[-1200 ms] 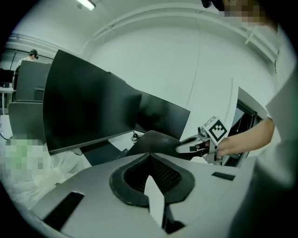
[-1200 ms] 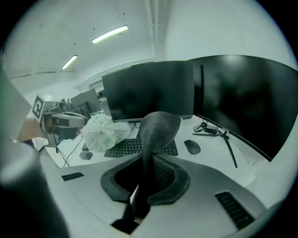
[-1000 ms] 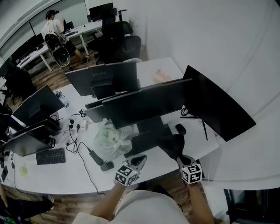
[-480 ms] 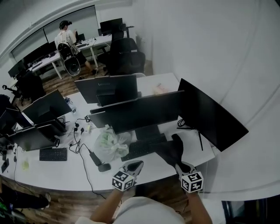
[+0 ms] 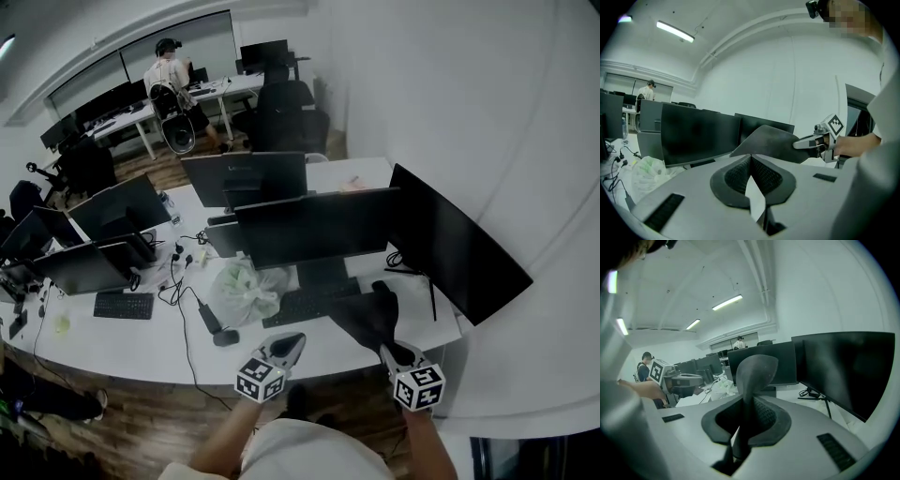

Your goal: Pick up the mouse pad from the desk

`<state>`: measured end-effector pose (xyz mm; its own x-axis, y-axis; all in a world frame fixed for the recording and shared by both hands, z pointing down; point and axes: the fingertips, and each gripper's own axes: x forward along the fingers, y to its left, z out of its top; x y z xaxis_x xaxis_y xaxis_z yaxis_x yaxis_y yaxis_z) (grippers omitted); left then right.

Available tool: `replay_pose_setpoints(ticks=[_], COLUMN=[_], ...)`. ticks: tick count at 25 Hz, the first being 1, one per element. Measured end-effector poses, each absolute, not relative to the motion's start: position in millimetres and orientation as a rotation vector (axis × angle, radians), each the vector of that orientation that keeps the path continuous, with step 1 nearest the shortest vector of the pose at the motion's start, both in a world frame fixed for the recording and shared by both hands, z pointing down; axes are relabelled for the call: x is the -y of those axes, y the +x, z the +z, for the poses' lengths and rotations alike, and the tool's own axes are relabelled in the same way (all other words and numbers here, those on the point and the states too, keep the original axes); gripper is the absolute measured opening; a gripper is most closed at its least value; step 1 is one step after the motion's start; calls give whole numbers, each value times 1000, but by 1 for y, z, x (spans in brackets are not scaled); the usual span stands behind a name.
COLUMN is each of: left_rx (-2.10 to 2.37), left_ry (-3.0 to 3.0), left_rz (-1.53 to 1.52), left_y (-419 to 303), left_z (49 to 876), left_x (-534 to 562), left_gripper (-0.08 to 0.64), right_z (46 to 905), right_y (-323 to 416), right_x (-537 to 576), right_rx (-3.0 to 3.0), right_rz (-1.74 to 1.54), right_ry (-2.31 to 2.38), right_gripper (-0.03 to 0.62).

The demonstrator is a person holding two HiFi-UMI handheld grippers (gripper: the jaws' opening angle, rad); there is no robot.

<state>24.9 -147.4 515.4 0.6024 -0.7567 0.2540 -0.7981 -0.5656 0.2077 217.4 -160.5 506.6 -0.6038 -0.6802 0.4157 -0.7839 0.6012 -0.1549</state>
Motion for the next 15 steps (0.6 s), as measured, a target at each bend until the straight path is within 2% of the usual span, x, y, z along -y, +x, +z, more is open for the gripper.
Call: replay_pose_setpoints(ticks=[15], left_rx=[1323], left_ry=[2562], left_rz=[157], left_y=[-9], left_z=[489], left_x=[114], left_gripper=[15], right_z=[488], right_y=[195], right_x=[135], right_rx=[2590], right_rz=[474], right_ry=[1200], right_gripper=[46])
